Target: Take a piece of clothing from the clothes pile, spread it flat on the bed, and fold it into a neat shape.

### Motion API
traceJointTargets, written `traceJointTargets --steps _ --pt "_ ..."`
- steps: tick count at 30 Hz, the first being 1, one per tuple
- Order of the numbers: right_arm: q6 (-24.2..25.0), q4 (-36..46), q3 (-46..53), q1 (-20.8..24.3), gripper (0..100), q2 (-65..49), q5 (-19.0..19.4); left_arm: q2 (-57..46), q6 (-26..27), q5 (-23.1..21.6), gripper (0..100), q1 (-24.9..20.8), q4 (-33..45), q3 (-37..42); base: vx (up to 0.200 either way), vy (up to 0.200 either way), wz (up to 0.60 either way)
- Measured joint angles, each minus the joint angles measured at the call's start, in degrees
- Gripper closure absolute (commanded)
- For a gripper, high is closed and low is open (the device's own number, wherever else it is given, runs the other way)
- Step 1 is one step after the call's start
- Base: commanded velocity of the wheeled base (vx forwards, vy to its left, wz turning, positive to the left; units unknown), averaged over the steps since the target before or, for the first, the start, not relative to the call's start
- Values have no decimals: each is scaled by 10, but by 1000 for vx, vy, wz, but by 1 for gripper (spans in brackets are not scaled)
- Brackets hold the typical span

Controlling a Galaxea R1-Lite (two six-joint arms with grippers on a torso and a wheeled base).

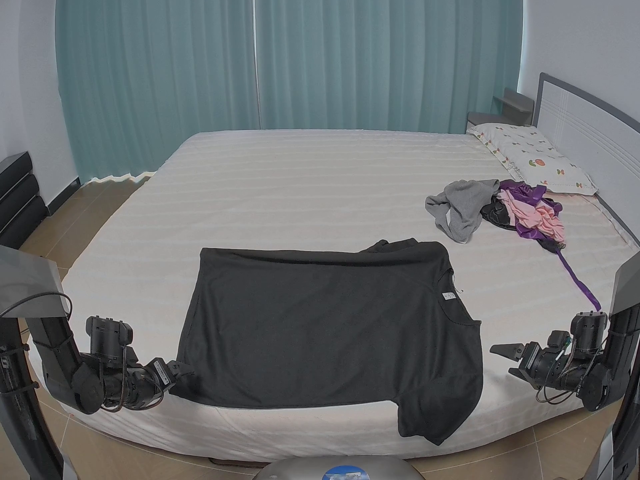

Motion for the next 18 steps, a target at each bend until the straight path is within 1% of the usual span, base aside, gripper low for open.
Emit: traceJointTargets --steps 7,11,15,18 --pt "-2 0 0 0 0 2 -1 10 10 3 100 -4 1 -5 0 0 0" --pt "-2 -3 2 0 0 2 -1 14 15 12 100 -6 1 -3 0 0 0" --pt "-1 -26 6 0 0 4 -1 15 55 24 100 -6 3 8 0 0 0" --pt "-1 -43 11 0 0 9 -1 15 66 39 100 -4 3 17 0 0 0"
